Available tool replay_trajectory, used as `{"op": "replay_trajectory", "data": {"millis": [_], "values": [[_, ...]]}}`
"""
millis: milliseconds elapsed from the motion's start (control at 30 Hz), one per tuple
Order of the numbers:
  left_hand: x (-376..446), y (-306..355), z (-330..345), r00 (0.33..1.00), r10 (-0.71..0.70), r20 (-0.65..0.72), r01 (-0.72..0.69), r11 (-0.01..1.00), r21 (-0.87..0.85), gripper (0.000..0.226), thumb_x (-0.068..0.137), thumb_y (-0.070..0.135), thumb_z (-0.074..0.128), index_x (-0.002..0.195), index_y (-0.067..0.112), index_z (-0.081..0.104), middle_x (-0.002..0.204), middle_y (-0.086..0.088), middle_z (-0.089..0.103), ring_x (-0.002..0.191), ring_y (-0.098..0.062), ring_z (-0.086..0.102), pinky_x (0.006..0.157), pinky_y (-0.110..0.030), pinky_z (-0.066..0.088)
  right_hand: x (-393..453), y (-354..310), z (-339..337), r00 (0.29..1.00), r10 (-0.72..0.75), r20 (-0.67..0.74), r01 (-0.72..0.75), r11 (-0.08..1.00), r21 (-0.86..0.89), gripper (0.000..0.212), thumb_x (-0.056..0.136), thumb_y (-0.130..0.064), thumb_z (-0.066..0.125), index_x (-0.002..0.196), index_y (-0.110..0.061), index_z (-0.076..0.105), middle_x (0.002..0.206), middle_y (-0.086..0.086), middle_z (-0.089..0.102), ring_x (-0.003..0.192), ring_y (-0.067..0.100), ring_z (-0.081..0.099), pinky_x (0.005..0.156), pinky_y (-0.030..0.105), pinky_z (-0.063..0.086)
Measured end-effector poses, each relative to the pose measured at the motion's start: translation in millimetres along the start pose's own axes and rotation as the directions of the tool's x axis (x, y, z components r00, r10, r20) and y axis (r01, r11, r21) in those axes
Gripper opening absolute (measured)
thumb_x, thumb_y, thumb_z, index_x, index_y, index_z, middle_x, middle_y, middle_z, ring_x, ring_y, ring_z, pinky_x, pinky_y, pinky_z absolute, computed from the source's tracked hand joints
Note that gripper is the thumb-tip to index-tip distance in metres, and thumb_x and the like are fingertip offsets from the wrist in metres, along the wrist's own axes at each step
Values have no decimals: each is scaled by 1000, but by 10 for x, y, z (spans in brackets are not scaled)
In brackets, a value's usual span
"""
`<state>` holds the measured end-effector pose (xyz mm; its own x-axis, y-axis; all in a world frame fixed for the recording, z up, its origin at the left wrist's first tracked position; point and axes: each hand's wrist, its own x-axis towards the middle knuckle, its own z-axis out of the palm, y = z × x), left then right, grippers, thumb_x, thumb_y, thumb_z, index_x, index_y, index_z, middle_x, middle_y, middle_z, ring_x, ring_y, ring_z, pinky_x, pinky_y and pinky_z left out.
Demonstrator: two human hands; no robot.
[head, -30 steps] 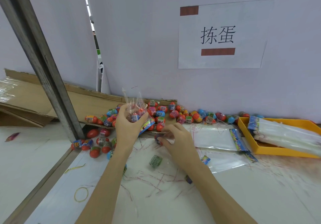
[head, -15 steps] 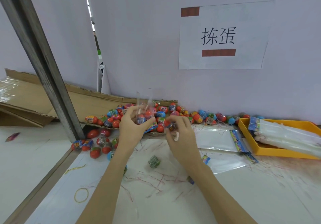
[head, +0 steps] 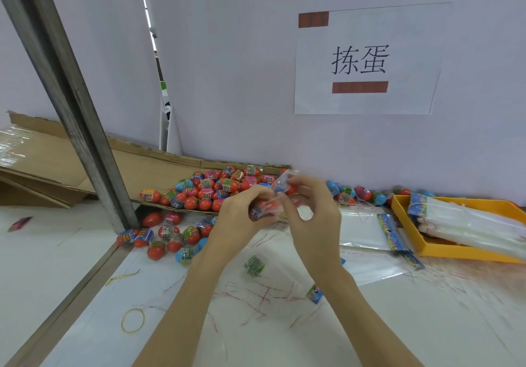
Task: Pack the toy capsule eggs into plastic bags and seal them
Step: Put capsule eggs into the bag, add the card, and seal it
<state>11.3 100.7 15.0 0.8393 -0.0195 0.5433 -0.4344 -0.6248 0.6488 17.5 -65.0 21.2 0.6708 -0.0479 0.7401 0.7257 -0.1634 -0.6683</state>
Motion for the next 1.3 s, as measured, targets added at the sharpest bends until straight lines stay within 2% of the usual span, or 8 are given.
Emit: {"op": "replay_trajectory", "data": {"millis": [133, 533, 667, 767, 900, 1033, 1133, 1300], "values": [[-1, 44, 2, 1000, -2, 28, 2, 1000, 21, 34, 91, 20, 81, 109, 39, 60, 90, 23, 68, 87, 0, 65, 79, -12, 48, 1, 14, -24, 997, 2, 79, 1, 999, -33, 26, 92, -15, 78, 115, -20, 67, 102, -14, 70, 97, 11, 70, 84, 19, 55], [-13, 19, 12, 998, 51, 20, -51, 999, -8, 40, 88, 6, 77, 117, 32, 66, 108, 18, 69, 102, -11, 69, 86, -22, 57, -44, 71, 10, 974, -23, 226, 55, 989, -138, 24, 103, 1, 57, 117, -8, 74, 114, 0, 73, 112, 8, 66, 94, 27, 55], [-12, -34, -5, 998, -60, -29, 63, 992, 112, 25, 91, 15, 78, 108, 27, 64, 94, 15, 69, 87, -3, 67, 79, -33, 59, -84, 77, 19, 903, 63, 426, -20, 994, -106, 35, 110, -7, 43, 135, -20, 63, 134, -11, 66, 126, 3, 58, 108, 34, 47], [15, -90, -44, 968, -198, -152, 222, 962, 161, 19, 95, 31, 76, 102, 30, 58, 88, 15, 67, 80, 1, 64, 70, -29, 57, -117, 98, 65, 927, 74, 368, -35, 993, -112, 33, 110, -7, 43, 134, -23, 60, 126, -13, 67, 118, 10, 62, 102, 37, 51], [41, -161, -143, 885, -365, -291, 337, 931, -142, 29, 87, 36, 84, 104, 29, 62, 94, 13, 70, 85, 5, 65, 78, -29, 55, -115, 230, 56, 962, 131, 239, -69, 966, -250, 29, 106, -8, 49, 130, -16, 65, 126, -7, 66, 120, 7, 57, 104, 33, 48], [37, -212, -197, 827, -488, -278, 402, 860, -314, 56, 72, 51, 94, 110, 20, 68, 103, 0, 76, 99, -21, 73, 92, -52, 59, -120, 361, 56, 840, 224, 495, -3, 913, -408, 35, 109, -31, 46, 142, -30, 61, 163, -6, 37, 152, 12, 27, 126, 40, 22], [29, -196, -167, 816, -494, -300, 394, 855, -336, 59, 70, 69, 86, 105, 26, 65, 100, 1, 74, 94, -20, 73, 86, -47, 61, -185, 424, 140, 768, 268, 582, 122, 830, -544, 43, 110, -48, 33, 149, -42, 50, 170, -8, 22, 158, 12, 13, 128, 40, 2], [70, -248, -177, 799, -551, -240, 419, 797, -435, 46, 82, 56, 83, 114, 29, 67, 113, 6, 73, 108, -14, 71, 95, -45, 61, -210, 463, 191, 812, 267, 519, 140, 775, -616, 39, 111, -42, 34, 147, -38, 49, 150, -13, 48, 145, 9, 34, 125, 42, 6]]}}
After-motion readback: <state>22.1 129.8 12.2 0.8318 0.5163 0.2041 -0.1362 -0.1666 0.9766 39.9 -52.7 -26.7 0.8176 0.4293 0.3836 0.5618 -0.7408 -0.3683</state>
